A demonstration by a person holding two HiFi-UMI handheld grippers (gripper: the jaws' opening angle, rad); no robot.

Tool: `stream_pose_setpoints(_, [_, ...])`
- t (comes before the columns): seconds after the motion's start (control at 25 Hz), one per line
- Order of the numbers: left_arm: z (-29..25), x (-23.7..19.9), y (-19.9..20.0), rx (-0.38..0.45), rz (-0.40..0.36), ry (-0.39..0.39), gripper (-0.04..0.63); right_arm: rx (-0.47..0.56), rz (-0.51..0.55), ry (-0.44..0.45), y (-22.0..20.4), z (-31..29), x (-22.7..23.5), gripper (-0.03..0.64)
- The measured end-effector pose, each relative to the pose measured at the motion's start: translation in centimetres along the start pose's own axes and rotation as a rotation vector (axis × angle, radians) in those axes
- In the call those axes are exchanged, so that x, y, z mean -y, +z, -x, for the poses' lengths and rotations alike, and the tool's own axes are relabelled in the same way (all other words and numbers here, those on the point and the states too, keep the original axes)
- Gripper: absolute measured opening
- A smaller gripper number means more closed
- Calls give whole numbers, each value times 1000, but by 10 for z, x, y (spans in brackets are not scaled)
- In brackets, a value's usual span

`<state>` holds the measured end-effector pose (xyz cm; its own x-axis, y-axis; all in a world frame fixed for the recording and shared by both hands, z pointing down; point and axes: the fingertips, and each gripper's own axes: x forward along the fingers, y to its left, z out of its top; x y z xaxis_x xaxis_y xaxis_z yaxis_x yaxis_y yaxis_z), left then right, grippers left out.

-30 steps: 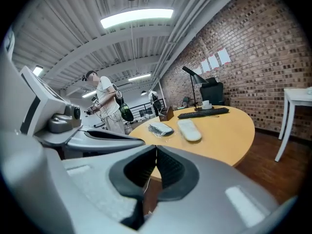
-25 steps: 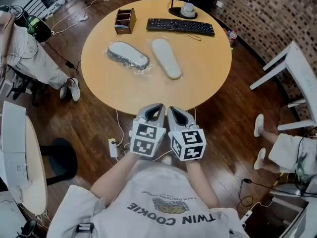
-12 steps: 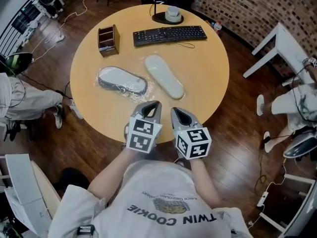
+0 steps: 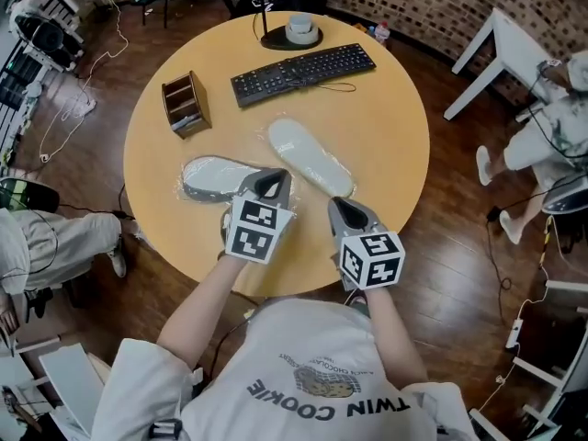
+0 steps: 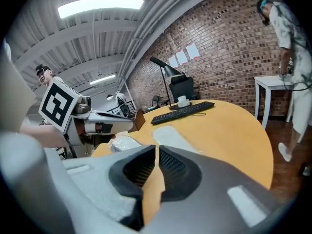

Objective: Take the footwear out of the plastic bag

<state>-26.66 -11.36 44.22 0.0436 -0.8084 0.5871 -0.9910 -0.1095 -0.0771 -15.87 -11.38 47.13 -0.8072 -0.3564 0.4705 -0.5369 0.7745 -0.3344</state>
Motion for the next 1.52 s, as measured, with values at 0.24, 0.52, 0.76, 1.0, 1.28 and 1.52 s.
stream_pose_setpoints(0.24, [-41, -45, -1, -21, -88, -48, 5, -14, -61, -92, -3, -16, 19, 26])
stream_pose_setpoints(0.52, [-89, -94, -17, -64, -153, -81, 5, -11, -158, -196, -12, -24, 48, 37])
stream_pose_setpoints(0.76, [-121, -126, -34, -115, -166, -86, 5, -23, -256, -265, -24, -20, 71, 55])
stream_pose_setpoints(1.0, [-145, -140, -47, -181, -252, -128, 5, 0, -400, -293, -41, -18, 92, 61])
stream_pose_setpoints(1.28, [-162, -143, -73, -259, -327, -156, 5, -2, -482, -275, -61, -26, 105, 61])
stream_pose_setpoints(1.52, [-168, -145, -81, -301, -336, -146, 5, -3, -512, -229, -63, -32, 105, 61])
